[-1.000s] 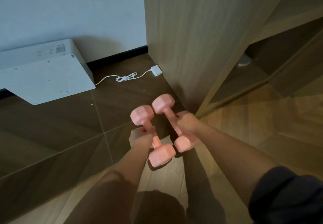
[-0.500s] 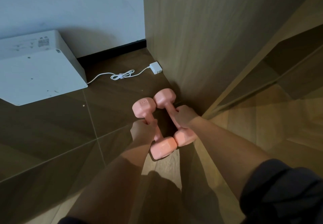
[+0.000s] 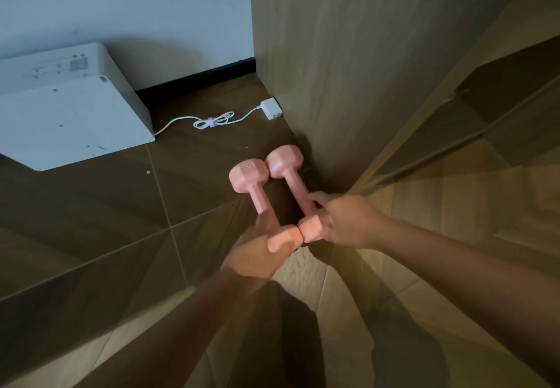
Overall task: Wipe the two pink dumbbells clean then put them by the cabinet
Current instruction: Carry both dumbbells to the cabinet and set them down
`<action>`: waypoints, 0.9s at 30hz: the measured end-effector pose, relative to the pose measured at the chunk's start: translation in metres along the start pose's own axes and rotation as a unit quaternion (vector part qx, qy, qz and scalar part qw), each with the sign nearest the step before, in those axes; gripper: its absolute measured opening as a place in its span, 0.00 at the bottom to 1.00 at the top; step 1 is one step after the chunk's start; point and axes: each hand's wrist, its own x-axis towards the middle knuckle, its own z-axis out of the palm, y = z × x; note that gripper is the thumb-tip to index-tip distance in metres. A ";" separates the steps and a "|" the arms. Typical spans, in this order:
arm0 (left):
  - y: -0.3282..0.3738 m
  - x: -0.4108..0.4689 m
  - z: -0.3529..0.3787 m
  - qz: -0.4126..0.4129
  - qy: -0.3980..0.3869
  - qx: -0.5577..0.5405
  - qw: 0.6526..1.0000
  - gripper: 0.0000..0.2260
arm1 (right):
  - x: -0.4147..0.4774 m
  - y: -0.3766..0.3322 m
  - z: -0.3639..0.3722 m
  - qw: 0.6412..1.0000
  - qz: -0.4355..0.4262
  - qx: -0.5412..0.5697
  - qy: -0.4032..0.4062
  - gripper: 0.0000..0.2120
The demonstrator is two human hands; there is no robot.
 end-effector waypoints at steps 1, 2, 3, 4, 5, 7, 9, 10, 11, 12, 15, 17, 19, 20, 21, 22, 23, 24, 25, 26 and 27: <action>-0.002 -0.004 0.005 0.015 -0.016 0.048 0.999 0.26 | -0.009 0.000 0.004 0.998 -0.032 -0.045 0.005 0.31; -0.003 -0.005 0.010 0.019 -0.020 0.091 0.995 0.31 | -0.012 -0.002 0.009 0.994 -0.050 -0.094 0.013 0.32; -0.002 -0.005 0.014 0.017 -0.008 0.129 0.991 0.32 | -0.012 -0.003 0.013 0.988 -0.057 -0.142 0.026 0.33; 0.000 -0.002 0.016 0.014 0.009 0.162 0.987 0.31 | -0.009 -0.005 0.016 0.981 -0.062 -0.180 0.039 0.33; 0.001 0.000 0.016 0.015 0.023 0.185 0.982 0.29 | -0.007 -0.006 0.017 0.975 -0.068 -0.206 0.050 0.31; 0.002 0.003 0.016 0.027 0.031 0.187 0.982 0.25 | -0.005 -0.007 0.015 0.967 -0.083 -0.231 0.071 0.27; 0.005 0.002 0.014 0.040 0.039 0.155 0.986 0.22 | -0.003 -0.005 0.013 0.963 -0.084 -0.242 0.089 0.25; 0.006 0.003 0.012 0.040 0.046 0.138 0.989 0.21 | -0.001 -0.005 0.011 0.961 -0.081 -0.246 0.099 0.24; 0.008 0.007 0.010 0.033 0.051 0.127 0.990 0.21 | 0.001 -0.005 0.010 0.960 -0.077 -0.246 0.106 0.23; 0.011 0.012 0.009 0.017 0.056 0.123 0.991 0.20 | 0.003 -0.005 0.008 0.961 -0.074 -0.241 0.113 0.23; 0.020 0.032 0.009 -0.038 0.070 0.119 0.990 0.16 | 0.006 -0.004 0.004 0.958 -0.069 -0.239 0.141 0.19; 0.023 0.041 0.012 -0.039 0.079 0.117 0.989 0.16 | 0.006 -0.003 0.002 0.957 -0.067 -0.239 0.152 0.17; 0.023 0.045 0.015 -0.055 0.078 0.108 0.990 0.17 | 0.006 0.000 0.001 0.955 -0.069 -0.242 0.155 0.17; 0.023 0.046 0.017 -0.051 0.079 0.120 0.988 0.19 | 0.006 0.001 0.000 0.955 -0.069 -0.244 0.154 0.18; 0.022 0.046 0.019 -0.045 0.081 0.139 0.986 0.22 | 0.006 0.002 0.000 0.954 -0.071 -0.247 0.154 0.18; 0.020 0.046 0.021 -0.038 0.086 0.148 0.985 0.24 | 0.006 0.003 0.000 0.953 -0.074 -0.250 0.156 0.18; 0.019 0.047 0.022 -0.032 0.088 0.153 0.984 0.26 | 0.006 0.003 0.000 0.953 -0.075 -0.251 0.156 0.18; 0.018 0.047 0.023 -0.029 0.090 0.158 0.983 0.26 | 0.006 0.004 0.002 0.954 -0.075 -0.247 0.153 0.18; 0.017 0.047 0.023 -0.027 0.091 0.165 0.982 0.26 | 0.007 0.004 0.003 0.957 -0.073 -0.240 0.149 0.19; 0.016 0.048 0.024 -0.027 0.091 0.172 0.981 0.26 | 0.007 0.004 0.003 0.959 -0.071 -0.232 0.147 0.20; 0.016 0.048 0.024 -0.028 0.091 0.176 0.980 0.26 | 0.008 0.004 0.003 0.961 -0.067 -0.227 0.146 0.20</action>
